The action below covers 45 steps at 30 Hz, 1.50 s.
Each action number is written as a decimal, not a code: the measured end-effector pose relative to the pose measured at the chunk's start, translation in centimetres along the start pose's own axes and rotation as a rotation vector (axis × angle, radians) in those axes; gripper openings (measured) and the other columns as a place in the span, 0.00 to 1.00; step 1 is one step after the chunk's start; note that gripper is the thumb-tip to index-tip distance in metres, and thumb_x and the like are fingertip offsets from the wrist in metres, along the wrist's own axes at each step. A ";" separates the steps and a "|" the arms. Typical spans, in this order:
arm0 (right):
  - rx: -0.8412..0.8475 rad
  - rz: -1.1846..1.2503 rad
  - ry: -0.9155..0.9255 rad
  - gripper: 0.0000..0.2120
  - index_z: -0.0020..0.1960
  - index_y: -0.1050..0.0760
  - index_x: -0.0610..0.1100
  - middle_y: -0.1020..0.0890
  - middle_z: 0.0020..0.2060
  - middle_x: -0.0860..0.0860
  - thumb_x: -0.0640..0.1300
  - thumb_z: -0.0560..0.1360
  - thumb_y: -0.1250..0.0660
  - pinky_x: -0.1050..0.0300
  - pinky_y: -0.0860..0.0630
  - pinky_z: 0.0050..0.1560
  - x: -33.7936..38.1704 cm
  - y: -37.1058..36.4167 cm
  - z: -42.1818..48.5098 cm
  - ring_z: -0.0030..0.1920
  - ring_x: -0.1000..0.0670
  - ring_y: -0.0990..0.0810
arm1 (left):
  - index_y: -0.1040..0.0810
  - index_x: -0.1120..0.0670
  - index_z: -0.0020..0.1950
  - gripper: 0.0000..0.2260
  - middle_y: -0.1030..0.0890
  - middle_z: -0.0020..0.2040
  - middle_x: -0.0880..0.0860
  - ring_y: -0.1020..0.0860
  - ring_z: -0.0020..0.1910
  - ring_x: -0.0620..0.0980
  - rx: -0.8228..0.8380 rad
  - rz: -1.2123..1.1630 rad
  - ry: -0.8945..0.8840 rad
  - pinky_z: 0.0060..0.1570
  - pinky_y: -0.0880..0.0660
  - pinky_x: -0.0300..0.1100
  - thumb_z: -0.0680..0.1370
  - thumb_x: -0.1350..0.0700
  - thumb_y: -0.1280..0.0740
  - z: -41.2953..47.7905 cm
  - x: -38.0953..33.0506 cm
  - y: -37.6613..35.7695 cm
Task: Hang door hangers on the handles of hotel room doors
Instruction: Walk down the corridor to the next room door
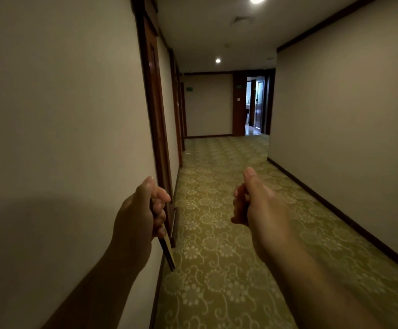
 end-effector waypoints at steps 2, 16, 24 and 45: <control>-0.026 0.012 -0.018 0.22 0.35 0.26 0.46 0.26 0.28 0.52 0.60 0.80 0.43 0.49 0.25 0.41 -1.1 -0.3 3.7 0.32 0.50 0.28 | 0.26 0.56 0.37 0.19 0.35 0.29 0.51 0.37 0.25 0.47 -0.011 -0.013 0.002 0.23 0.37 0.39 0.83 0.47 0.43 3.1 1.6 -0.9; 0.066 0.167 -0.115 0.22 0.37 0.25 0.44 0.26 0.27 0.49 0.58 0.80 0.42 0.52 0.28 0.35 -8.7 -2.8 30.6 0.28 0.50 0.29 | 0.25 0.55 0.37 0.18 0.34 0.29 0.51 0.35 0.26 0.47 -0.077 0.005 -0.005 0.26 0.36 0.41 0.82 0.47 0.41 26.9 7.9 -8.6; 0.084 0.092 -0.119 0.22 0.36 0.25 0.46 0.25 0.28 0.49 0.59 0.80 0.42 0.52 0.26 0.35 -13.3 -5.9 42.3 0.29 0.50 0.27 | 0.25 0.56 0.38 0.17 0.33 0.29 0.52 0.32 0.27 0.48 -0.072 0.012 0.019 0.26 0.34 0.41 0.82 0.48 0.41 38.7 12.5 -9.3; 0.084 0.023 -0.028 0.22 0.39 0.26 0.44 0.27 0.29 0.51 0.59 0.80 0.45 0.52 0.25 0.39 -22.9 -21.5 76.0 0.31 0.51 0.28 | 0.23 0.56 0.39 0.17 0.33 0.31 0.50 0.33 0.28 0.46 0.039 -0.030 0.026 0.25 0.34 0.39 0.82 0.48 0.41 76.3 24.5 -7.6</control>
Point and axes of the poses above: each hand's wrist, its own z-axis towards the middle knuckle, its own y-axis out of the back of the hand, x = y × z, the point moved 7 cm from there along z, towards the middle knuckle
